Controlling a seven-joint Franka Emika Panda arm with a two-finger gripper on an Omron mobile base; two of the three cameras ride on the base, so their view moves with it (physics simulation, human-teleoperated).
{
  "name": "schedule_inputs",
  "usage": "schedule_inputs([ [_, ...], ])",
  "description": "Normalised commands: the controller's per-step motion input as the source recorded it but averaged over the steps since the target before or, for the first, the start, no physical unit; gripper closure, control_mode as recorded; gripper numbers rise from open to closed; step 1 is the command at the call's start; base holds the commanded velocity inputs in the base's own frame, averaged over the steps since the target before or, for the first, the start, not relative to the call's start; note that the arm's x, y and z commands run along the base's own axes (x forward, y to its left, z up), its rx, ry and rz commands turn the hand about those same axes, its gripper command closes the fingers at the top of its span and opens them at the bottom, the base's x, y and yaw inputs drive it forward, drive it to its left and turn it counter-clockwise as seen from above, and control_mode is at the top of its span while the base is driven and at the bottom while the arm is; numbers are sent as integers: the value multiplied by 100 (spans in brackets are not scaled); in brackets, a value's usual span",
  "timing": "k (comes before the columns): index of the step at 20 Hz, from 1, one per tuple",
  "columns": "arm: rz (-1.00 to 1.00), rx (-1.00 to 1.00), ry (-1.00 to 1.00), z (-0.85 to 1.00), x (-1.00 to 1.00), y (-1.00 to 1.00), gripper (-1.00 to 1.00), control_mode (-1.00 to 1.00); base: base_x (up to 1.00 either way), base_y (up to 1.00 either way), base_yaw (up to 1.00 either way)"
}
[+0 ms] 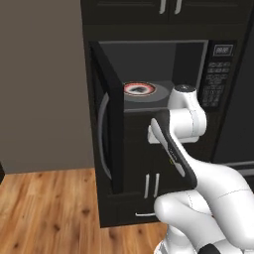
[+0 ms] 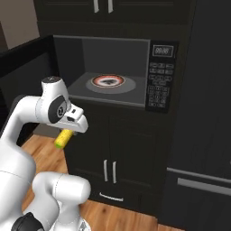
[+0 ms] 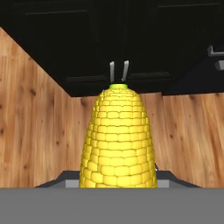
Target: Pick the corn from the counter and place it in the microwave. Then turn on the microwave.
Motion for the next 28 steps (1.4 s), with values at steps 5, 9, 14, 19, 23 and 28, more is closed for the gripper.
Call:
schedule_inputs([
  [5, 0, 0, 0, 0, 0, 0, 100, 100, 29, 2, 3],
  [9, 0, 0, 0, 0, 0, 0, 100, 100, 15, -4, 7],
  [14, 0, 0, 0, 0, 0, 0, 100, 100, 17, -10, 3],
  [19, 0, 0, 0, 0, 0, 0, 100, 100, 13, -16, 0],
  [23, 0, 0, 0, 0, 0, 0, 100, 100, 6, -28, 0],
  [28, 0, 0, 0, 0, 0, 0, 100, 100, 6, -31, 0],
])
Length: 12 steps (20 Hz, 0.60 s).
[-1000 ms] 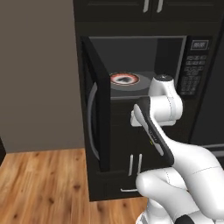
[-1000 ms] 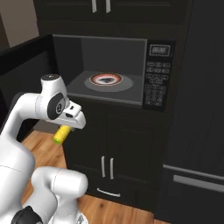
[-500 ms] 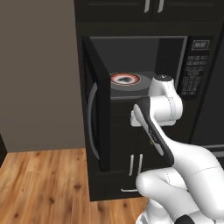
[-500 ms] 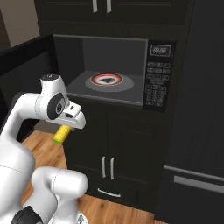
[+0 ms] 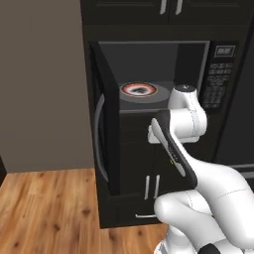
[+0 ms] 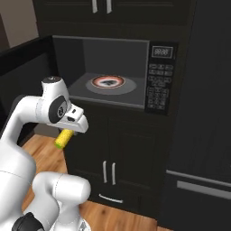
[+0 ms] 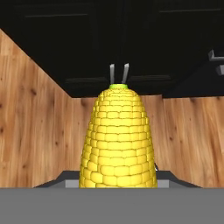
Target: Pick the corn from the counter and place it in the microwave. Then turn on the microwave.
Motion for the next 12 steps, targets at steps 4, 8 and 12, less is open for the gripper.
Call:
schedule_inputs([
  [4, 0, 0, 0, 0, 0, 0, 100, 100, 2, -30, 0],
  [8, 0, 0, 0, 0, 0, 0, 100, 100, 8, -27, -3],
  [12, 0, 0, 0, 0, 0, 0, 100, 100, 22, -20, -9],
])
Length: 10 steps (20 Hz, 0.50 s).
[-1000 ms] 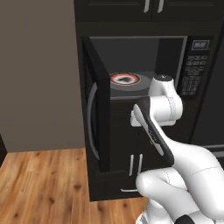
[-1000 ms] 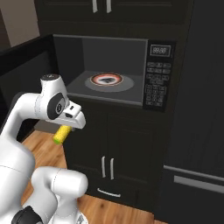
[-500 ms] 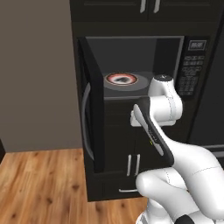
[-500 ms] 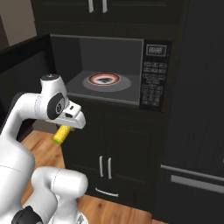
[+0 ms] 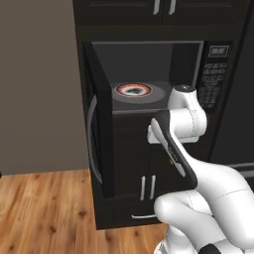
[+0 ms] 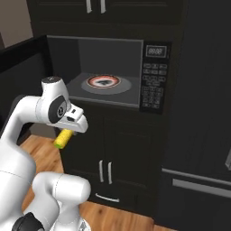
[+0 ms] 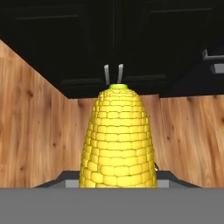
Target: Pick the corn from the counter and place it in the microwave. Then turn on the microwave.
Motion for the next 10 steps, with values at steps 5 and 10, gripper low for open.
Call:
schedule_inputs([
  [5, 0, 0, 0, 0, 0, 0, 100, 100, 26, -16, -12],
  [10, 0, 0, 0, 0, 0, 0, 100, 100, 33, -11, -6],
])
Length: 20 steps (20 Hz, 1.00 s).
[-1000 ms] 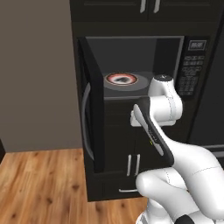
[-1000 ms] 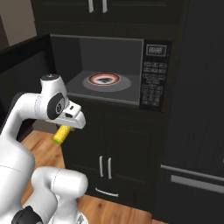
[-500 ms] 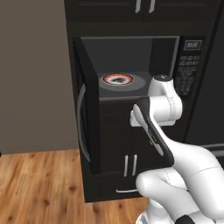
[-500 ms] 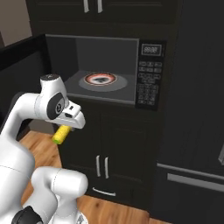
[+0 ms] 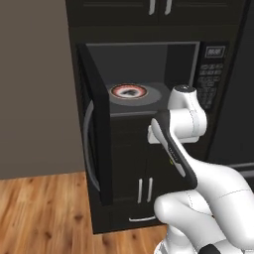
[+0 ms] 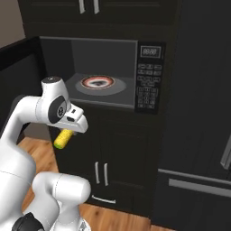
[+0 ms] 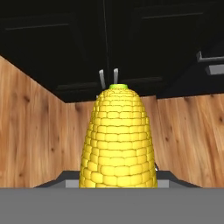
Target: Pick the corn from the counter and place it in the microwave. Then turn on the microwave.
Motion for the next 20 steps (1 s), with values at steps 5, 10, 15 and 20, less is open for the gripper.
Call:
schedule_inputs([
  [5, 0, 0, 0, 0, 0, 0, 100, 100, 37, 0, 0],
  [10, 0, 0, 0, 0, 0, 0, 100, 100, 37, -1, 0],
  [15, 0, 0, 0, 0, 0, 0, 100, 100, 31, -1, 0],
  [20, 0, 0, 0, 0, 0, 0, 100, 100, 12, -5, 0],
])
